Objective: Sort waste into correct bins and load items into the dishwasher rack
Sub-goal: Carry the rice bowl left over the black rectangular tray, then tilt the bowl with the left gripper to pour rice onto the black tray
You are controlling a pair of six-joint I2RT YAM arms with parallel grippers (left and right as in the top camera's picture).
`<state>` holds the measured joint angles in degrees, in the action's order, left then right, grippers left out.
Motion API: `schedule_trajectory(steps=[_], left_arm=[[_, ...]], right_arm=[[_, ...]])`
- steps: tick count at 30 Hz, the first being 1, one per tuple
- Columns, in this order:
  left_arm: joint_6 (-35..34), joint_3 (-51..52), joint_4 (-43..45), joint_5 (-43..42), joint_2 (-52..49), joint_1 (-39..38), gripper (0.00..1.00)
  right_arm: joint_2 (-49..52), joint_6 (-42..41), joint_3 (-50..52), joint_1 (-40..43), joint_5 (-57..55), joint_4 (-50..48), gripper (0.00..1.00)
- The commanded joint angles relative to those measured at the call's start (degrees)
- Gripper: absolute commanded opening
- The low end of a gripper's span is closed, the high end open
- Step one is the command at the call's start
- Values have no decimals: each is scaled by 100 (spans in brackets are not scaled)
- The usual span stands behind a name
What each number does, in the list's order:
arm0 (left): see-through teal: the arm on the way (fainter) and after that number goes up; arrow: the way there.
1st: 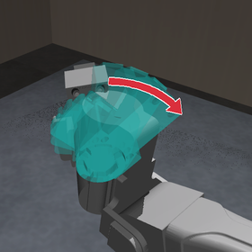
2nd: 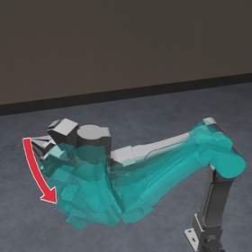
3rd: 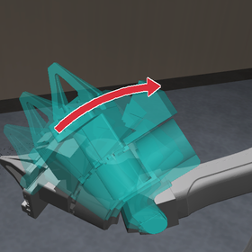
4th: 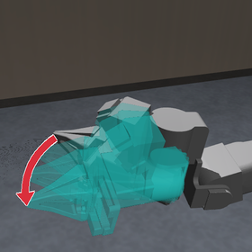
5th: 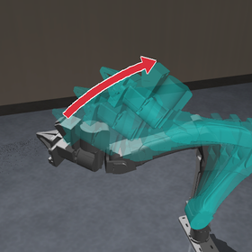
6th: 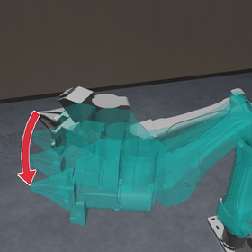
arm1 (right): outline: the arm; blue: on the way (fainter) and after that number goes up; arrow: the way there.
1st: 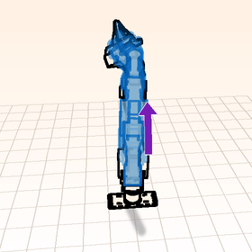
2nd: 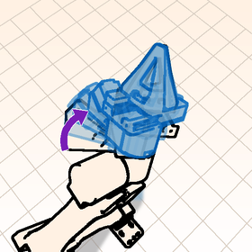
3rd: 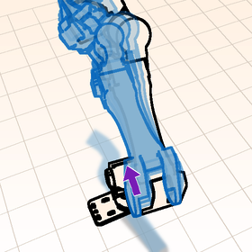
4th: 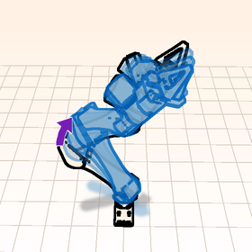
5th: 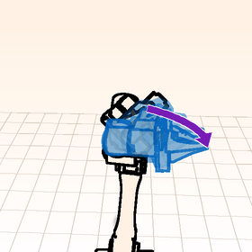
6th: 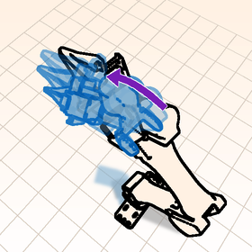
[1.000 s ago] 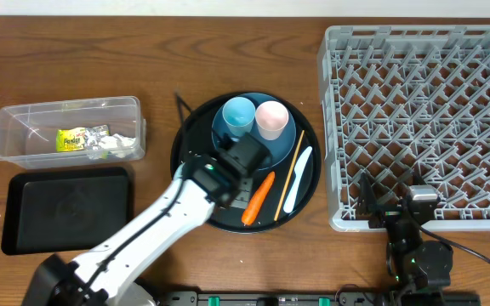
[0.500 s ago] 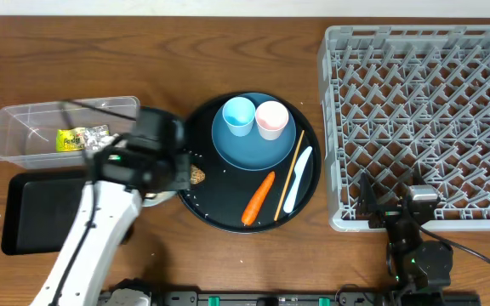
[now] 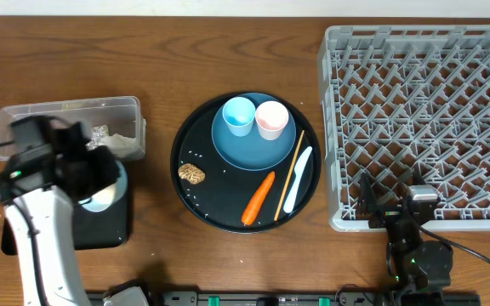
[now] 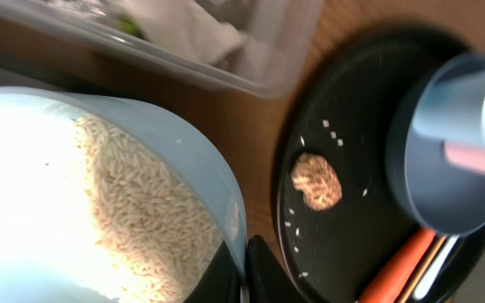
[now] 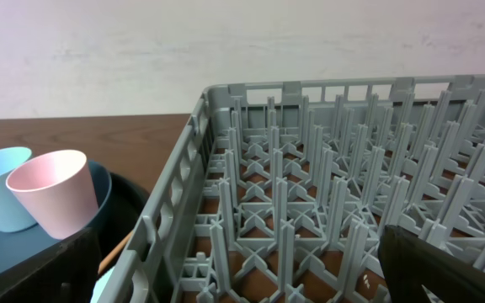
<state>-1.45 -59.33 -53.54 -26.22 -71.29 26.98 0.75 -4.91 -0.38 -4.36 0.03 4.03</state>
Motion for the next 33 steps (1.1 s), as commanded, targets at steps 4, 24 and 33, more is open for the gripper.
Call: schedule_trajectory(steps=[4,24,33], left_arm=[[330,-186,68,-822,66,1165,6],[608,214,741,-1893,2,2133,6],[1150,507,590,-3569,-74,3165,6]], right_arm=[[0,72,7,96,-46,24,99],[0,70,7,96,-46,24,99],[0,70,7,96,-46,24,99]])
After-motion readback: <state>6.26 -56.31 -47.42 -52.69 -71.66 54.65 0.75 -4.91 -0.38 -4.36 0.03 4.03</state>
